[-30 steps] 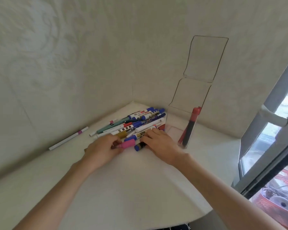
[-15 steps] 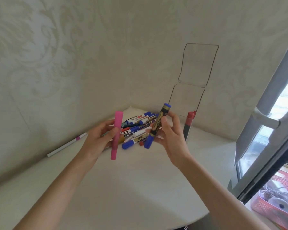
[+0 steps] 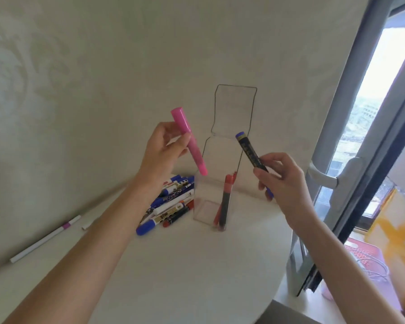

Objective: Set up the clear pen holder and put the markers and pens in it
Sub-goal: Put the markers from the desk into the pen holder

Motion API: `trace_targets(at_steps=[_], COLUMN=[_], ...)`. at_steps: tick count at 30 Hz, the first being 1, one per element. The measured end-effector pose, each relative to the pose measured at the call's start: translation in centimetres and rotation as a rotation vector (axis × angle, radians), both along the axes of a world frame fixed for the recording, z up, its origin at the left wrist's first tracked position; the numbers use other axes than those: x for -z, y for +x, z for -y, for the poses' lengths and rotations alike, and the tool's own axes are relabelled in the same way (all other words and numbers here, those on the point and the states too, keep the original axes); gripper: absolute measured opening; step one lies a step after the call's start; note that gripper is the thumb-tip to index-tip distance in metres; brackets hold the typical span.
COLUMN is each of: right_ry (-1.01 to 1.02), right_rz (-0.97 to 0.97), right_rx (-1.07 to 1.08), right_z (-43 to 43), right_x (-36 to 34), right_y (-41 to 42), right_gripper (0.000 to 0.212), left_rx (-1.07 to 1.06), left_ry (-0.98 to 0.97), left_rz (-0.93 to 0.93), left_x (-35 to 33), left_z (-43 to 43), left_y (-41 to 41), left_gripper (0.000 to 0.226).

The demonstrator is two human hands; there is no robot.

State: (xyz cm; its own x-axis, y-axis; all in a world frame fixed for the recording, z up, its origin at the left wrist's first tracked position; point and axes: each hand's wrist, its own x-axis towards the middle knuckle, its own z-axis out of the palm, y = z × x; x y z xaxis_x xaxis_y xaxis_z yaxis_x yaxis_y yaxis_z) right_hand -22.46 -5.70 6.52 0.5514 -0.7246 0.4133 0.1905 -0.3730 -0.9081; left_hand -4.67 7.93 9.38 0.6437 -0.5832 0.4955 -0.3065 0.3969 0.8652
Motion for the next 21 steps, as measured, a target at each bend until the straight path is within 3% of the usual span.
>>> trace_targets(at_steps=[3,9,14,18,21], right_ry=[-0.046,0.076,-0.023,-0.249,-0.434], right_rz=[0.025,0.113,0.096,0.056,-0.053], right_rx=[0.122,-0.028,0.079,0.190,0.220], right_z=[1.7,2.4,2.8,2.6,2.4], right_x=[-0.5,-0.4,-0.8,-1.5,-1.7], right_y=[-0.5,-0.1,1.5,3.1,4.3], right_gripper=[0.018,0.025,0.024,0.031,0.038], left_rx=[-0.034,-0.068,-0.065,-0.081,-0.163], left_ry=[0.081,0.371,0.559,0.636,0.726], left_rz=[0.128,0.526,0.629,0.689,0.849], left_x=[-0.9,1.5,3.5,4.3,4.0], left_z=[3.6,5.5,4.7,4.3,4.4], left_y=[-0.7,-1.1,-0.4,0.1,0.1], left_gripper=[0.022,0.053,0.038,0.021,0.025])
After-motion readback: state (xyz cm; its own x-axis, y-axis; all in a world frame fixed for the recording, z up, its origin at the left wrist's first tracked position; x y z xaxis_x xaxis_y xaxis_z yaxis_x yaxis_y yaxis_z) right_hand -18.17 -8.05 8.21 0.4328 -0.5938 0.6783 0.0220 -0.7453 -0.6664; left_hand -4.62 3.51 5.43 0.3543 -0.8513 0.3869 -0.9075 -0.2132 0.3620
